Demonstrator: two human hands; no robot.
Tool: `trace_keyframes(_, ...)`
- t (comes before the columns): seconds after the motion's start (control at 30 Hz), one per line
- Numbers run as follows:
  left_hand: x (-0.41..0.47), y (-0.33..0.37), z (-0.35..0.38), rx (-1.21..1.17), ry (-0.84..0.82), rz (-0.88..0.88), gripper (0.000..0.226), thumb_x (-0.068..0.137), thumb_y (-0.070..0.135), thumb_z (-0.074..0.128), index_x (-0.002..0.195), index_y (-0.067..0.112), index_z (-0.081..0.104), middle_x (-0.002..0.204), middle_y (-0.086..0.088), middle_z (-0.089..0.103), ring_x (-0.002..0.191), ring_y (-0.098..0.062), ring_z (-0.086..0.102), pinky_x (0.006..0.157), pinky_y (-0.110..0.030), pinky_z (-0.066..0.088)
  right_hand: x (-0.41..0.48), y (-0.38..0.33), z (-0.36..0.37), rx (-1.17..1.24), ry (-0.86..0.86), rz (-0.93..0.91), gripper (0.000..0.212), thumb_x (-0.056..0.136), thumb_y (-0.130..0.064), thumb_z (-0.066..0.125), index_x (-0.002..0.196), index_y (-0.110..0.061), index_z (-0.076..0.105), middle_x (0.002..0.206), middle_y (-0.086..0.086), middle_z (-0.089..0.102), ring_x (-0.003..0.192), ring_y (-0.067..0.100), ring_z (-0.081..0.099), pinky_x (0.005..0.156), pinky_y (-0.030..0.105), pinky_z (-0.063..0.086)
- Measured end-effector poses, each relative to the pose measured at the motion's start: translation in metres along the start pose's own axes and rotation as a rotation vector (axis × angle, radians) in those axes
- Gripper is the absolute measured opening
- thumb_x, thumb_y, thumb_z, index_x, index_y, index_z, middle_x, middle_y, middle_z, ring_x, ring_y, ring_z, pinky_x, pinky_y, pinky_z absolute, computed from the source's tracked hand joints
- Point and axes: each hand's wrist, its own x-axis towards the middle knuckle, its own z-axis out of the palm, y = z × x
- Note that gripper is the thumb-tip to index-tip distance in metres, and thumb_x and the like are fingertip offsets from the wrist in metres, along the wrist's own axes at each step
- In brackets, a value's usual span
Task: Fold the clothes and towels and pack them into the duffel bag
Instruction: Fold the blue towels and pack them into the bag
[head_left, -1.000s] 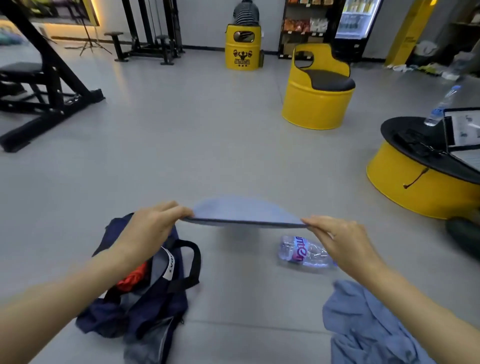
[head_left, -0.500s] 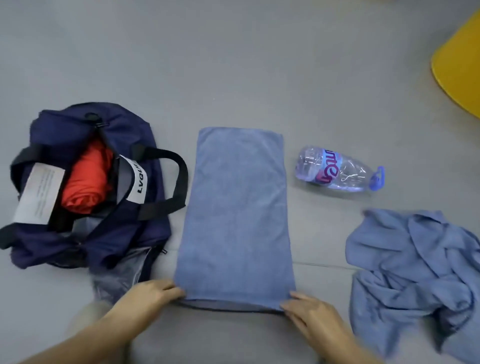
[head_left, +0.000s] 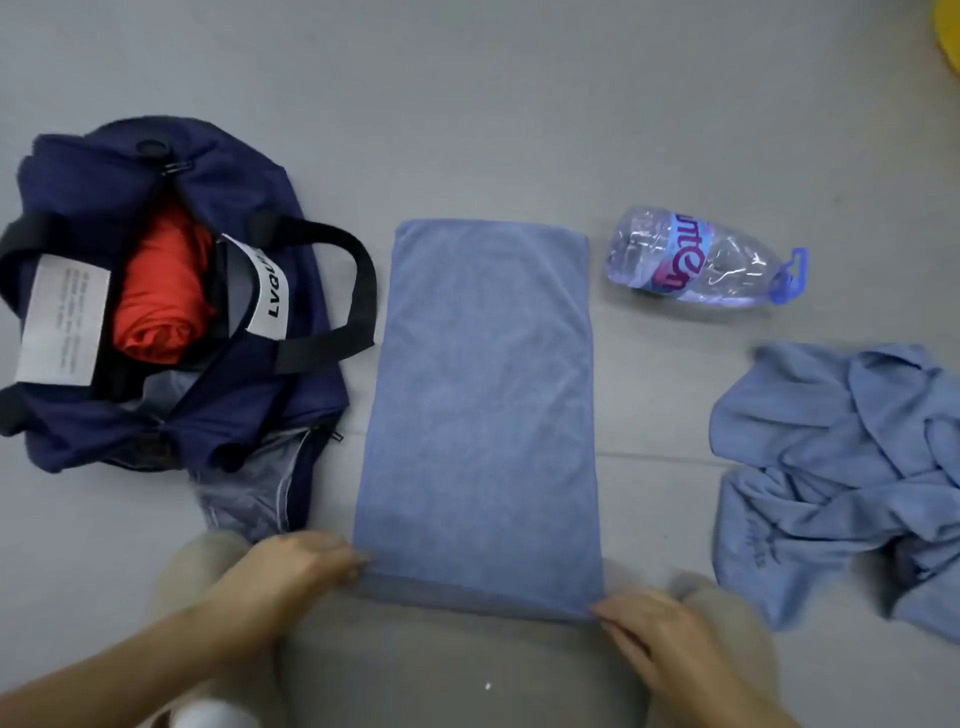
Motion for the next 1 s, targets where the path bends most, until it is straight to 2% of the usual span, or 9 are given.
trace_keyframes(0.1,0.035,-0.008,-0.02,-0.056,0.106,-0.117,0.035,0.097,0.041,0.044,0.114,0.03,0.073,0.09,0.011,0.069,0.077,-0.012,0.069,0.06,-0.024,0.049,0.036,0.0,-0.015,0.029,0.207,0.159,0.029,0.093,-0.028,0.054,0.114,-0.031,0.074,0.105,-0.011,0.075,0.092,0.009,0.071,0.081,0.021,0.054)
trace_keyframes(0.17,0.056,-0.009,-0.031,-0.027,0.131,-0.124,0.039,0.095,0.034,0.044,0.121,0.028,0.072,0.09,0.006,0.069,0.077,-0.015,0.066,0.058,-0.027,0.049,0.06,-0.001,-0.03,0.0,0.224,0.152,0.044,0.086,-0.018,0.054,0.127,-0.029,0.069,0.099,-0.007,0.075,0.083,0.017,0.072,0.068,0.028,0.058)
trace_keyframes(0.27,0.082,-0.01,-0.046,-0.005,0.12,-0.106,0.049,0.092,0.025,0.038,0.131,0.032,0.066,0.084,0.002,0.064,0.069,-0.024,0.064,0.051,-0.03,0.049,0.09,0.0,-0.053,-0.076,0.205,0.111,0.055,0.085,-0.018,0.046,0.137,-0.033,0.06,0.082,-0.008,0.065,0.066,0.016,0.063,0.053,0.024,0.048)
trace_keyframes(0.43,0.107,-0.028,-0.059,0.132,0.089,-0.078,0.073,0.079,-0.008,0.064,0.139,0.033,0.058,0.087,0.003,0.06,0.063,-0.026,0.06,0.047,-0.027,0.038,0.118,0.013,-0.071,-0.16,0.218,0.079,0.079,0.071,0.008,0.075,0.135,-0.036,0.059,0.079,-0.005,0.066,0.061,0.022,0.063,0.05,0.026,0.047)
trace_keyframes(0.57,0.105,-0.039,-0.061,0.204,0.075,0.017,0.098,0.067,-0.018,0.064,0.146,0.038,0.049,0.103,0.005,0.063,0.069,-0.022,0.063,0.046,-0.031,0.046,0.126,0.022,-0.079,-0.149,0.278,0.051,0.065,0.078,0.002,0.066,0.131,-0.035,0.064,0.087,-0.007,0.071,0.066,0.02,0.066,0.055,0.024,0.049)
trace_keyframes(0.7,0.118,-0.046,-0.088,0.194,0.156,0.01,0.082,0.069,-0.015,0.066,0.133,0.036,0.064,0.105,0.005,0.067,0.073,-0.022,0.067,0.048,-0.029,0.049,0.143,0.023,-0.102,-0.042,0.321,0.06,0.051,0.087,-0.009,0.046,0.124,-0.036,0.069,0.096,-0.008,0.073,0.081,0.02,0.069,0.067,0.024,0.05)
trace_keyframes(0.83,0.154,-0.054,-0.137,0.143,0.277,-0.041,0.061,0.076,-0.014,0.062,0.119,0.027,0.074,0.102,0.003,0.068,0.08,-0.024,0.068,0.063,-0.032,0.055,0.187,0.03,-0.147,0.21,0.255,0.287,0.037,0.097,-0.012,0.057,0.119,-0.038,0.072,0.115,-0.013,0.073,0.104,0.012,0.066,0.09,0.028,0.049)
trace_keyframes(0.9,0.176,-0.059,-0.154,0.127,0.31,-0.077,0.053,0.081,-0.01,0.062,0.12,0.023,0.073,0.101,0.001,0.069,0.086,-0.027,0.069,0.068,-0.034,0.053,0.212,0.033,-0.173,0.354,0.263,0.339,0.03,0.096,-0.018,0.061,0.114,-0.038,0.074,0.108,-0.013,0.074,0.101,0.012,0.068,0.094,0.04,0.053)
trace_keyframes(1.0,0.213,-0.067,-0.168,0.091,0.364,-0.165,0.035,0.095,0.01,0.061,0.127,0.023,0.069,0.106,0.003,0.068,0.096,-0.026,0.066,0.074,-0.038,0.052,0.244,0.036,-0.205,0.446,0.301,0.35,0.03,0.092,-0.024,0.067,0.119,-0.036,0.071,0.107,-0.017,0.074,0.103,0.001,0.066,0.099,0.039,0.052)
